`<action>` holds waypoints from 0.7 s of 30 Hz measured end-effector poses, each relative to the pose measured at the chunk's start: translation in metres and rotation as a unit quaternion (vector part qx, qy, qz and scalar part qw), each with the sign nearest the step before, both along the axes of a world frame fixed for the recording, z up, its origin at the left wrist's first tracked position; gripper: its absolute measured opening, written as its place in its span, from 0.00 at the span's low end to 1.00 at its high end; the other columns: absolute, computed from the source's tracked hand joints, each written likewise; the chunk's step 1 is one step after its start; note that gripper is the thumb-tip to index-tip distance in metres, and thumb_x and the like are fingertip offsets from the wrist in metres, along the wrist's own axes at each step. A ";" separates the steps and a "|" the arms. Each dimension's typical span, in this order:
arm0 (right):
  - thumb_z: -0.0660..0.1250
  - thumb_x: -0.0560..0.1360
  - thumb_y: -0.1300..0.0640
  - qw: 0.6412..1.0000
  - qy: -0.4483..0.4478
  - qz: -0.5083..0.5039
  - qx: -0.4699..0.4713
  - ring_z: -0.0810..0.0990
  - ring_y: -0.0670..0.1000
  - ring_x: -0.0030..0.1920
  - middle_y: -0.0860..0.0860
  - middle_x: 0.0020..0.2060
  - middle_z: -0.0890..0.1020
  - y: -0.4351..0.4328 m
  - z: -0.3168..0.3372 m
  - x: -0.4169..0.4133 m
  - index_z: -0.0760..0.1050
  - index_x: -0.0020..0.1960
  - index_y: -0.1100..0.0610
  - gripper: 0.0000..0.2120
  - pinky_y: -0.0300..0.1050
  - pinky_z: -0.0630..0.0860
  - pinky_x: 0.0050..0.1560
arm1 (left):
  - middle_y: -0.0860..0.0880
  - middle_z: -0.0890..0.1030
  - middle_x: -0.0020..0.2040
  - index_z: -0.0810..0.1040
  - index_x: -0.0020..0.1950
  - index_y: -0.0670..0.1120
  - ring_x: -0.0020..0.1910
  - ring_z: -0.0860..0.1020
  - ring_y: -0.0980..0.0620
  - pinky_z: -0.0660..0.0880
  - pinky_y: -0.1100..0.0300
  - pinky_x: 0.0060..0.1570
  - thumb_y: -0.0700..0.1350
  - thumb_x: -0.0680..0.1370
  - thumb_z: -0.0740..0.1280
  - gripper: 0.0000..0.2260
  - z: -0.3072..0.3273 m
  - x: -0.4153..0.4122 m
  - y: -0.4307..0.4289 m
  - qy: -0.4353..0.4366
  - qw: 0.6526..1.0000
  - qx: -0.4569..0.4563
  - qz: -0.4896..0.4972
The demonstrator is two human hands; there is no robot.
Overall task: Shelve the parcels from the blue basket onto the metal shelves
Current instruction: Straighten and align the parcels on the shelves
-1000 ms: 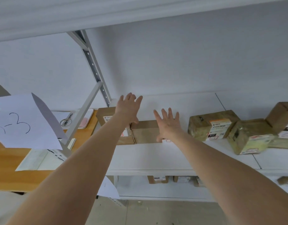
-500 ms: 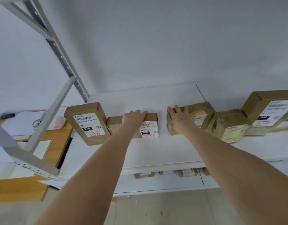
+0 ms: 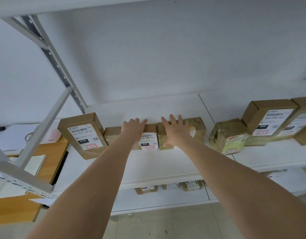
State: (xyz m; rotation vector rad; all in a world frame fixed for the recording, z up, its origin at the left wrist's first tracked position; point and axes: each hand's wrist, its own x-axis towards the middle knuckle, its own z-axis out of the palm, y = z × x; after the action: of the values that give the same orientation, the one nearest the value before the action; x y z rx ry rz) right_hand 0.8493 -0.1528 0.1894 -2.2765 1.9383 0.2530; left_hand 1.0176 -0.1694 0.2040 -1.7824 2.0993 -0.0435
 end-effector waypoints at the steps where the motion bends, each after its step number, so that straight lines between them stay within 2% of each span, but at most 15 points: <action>1: 0.75 0.66 0.41 1.000 0.000 0.010 0.000 0.43 0.66 0.76 0.57 0.78 0.44 0.001 0.004 -0.009 0.40 0.79 0.49 0.56 0.64 0.51 0.74 | 0.45 0.67 0.68 0.50 0.77 0.51 0.67 0.67 0.45 0.70 0.53 0.58 0.45 0.72 0.72 0.41 0.006 -0.006 0.000 -0.003 1.000 0.002 -0.002; 3: 0.77 0.63 0.39 1.000 0.001 0.030 -0.003 0.41 0.66 0.76 0.58 0.78 0.43 0.001 0.014 -0.032 0.39 0.79 0.50 0.60 0.66 0.48 0.74 | 0.45 0.64 0.70 0.49 0.78 0.49 0.70 0.64 0.45 0.70 0.52 0.60 0.46 0.71 0.73 0.43 0.021 -0.028 0.002 0.011 1.000 -0.008 -0.015; 8: 0.78 0.62 0.40 0.999 0.028 0.031 0.001 0.38 0.64 0.76 0.57 0.77 0.39 0.002 0.032 -0.107 0.34 0.78 0.49 0.64 0.65 0.44 0.74 | 0.46 0.63 0.72 0.53 0.77 0.48 0.70 0.65 0.46 0.73 0.49 0.58 0.41 0.75 0.66 0.34 0.035 -0.112 0.010 0.092 0.995 -0.023 -0.041; 13: 0.78 0.65 0.49 0.997 0.056 0.037 0.032 0.38 0.65 0.76 0.59 0.77 0.38 0.008 0.025 -0.178 0.33 0.78 0.50 0.61 0.65 0.45 0.74 | 0.45 0.64 0.72 0.56 0.76 0.47 0.70 0.65 0.44 0.72 0.48 0.57 0.34 0.76 0.61 0.30 0.016 -0.183 0.022 0.129 0.991 -0.005 -0.016; 15: 0.77 0.68 0.53 0.996 0.071 0.044 0.026 0.44 0.67 0.76 0.60 0.77 0.42 0.012 0.016 -0.193 0.36 0.78 0.51 0.57 0.64 0.50 0.74 | 0.46 0.61 0.74 0.53 0.77 0.48 0.72 0.63 0.44 0.71 0.48 0.61 0.33 0.76 0.60 0.32 0.010 -0.197 0.026 0.135 0.991 -0.009 -0.002; 18: 0.70 0.72 0.56 0.996 0.073 0.047 -0.008 0.57 0.66 0.72 0.58 0.75 0.56 0.013 0.005 -0.196 0.43 0.79 0.54 0.46 0.63 0.59 0.70 | 0.45 0.59 0.75 0.52 0.78 0.50 0.73 0.60 0.43 0.68 0.48 0.65 0.33 0.75 0.60 0.34 -0.001 -0.200 0.027 0.132 0.991 -0.013 0.033; 21: 0.65 0.75 0.58 0.997 0.054 0.043 -0.032 0.60 0.63 0.71 0.54 0.73 0.61 0.004 -0.001 -0.191 0.48 0.78 0.57 0.38 0.61 0.61 0.69 | 0.44 0.59 0.74 0.55 0.77 0.51 0.71 0.62 0.39 0.68 0.48 0.65 0.33 0.74 0.62 0.34 -0.013 -0.196 0.027 0.125 0.991 0.014 0.054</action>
State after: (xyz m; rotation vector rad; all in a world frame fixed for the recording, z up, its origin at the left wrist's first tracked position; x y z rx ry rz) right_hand 0.6582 -0.1490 0.1881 -2.4390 1.9284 0.3353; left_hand 0.8213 -0.1424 0.1911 -1.9679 2.1524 0.2505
